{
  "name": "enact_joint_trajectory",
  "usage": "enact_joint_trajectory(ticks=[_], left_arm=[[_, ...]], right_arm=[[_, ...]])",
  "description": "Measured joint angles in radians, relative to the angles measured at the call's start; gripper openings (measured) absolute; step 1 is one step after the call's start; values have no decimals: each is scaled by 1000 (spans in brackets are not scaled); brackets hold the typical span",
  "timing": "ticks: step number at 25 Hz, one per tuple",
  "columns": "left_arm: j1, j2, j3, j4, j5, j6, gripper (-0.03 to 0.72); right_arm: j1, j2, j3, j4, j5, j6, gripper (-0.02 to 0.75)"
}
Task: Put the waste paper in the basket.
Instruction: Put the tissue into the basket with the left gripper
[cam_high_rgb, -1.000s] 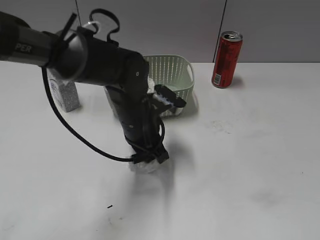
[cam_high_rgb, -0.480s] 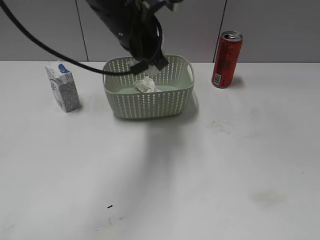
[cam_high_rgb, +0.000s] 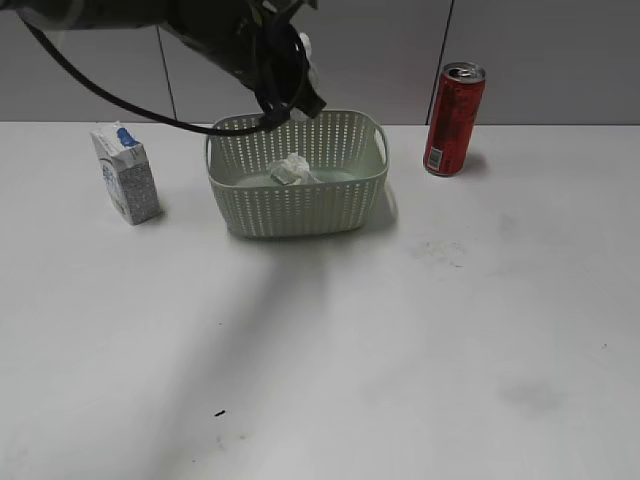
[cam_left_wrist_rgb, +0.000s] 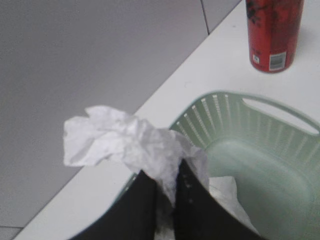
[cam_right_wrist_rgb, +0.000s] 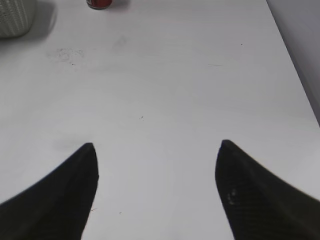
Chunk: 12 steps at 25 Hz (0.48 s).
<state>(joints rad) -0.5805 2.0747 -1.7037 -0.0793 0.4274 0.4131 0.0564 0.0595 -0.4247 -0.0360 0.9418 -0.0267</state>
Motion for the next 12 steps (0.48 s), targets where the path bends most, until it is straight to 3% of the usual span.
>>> enact_joint_trajectory(ticks=[2, 6, 8, 12], left_arm=[[0, 29, 0, -27, 21, 1, 204], [0, 63, 0, -74, 64, 0, 575], [0, 64, 0, -89, 97, -1, 645], [1, 59, 0, -94, 168, -1, 669]], right_arm=[[0, 0, 0, 0, 0, 0, 553], [0, 0, 0, 0, 0, 0, 553], [0, 0, 0, 0, 0, 0, 553], [0, 0, 0, 0, 0, 0, 553]])
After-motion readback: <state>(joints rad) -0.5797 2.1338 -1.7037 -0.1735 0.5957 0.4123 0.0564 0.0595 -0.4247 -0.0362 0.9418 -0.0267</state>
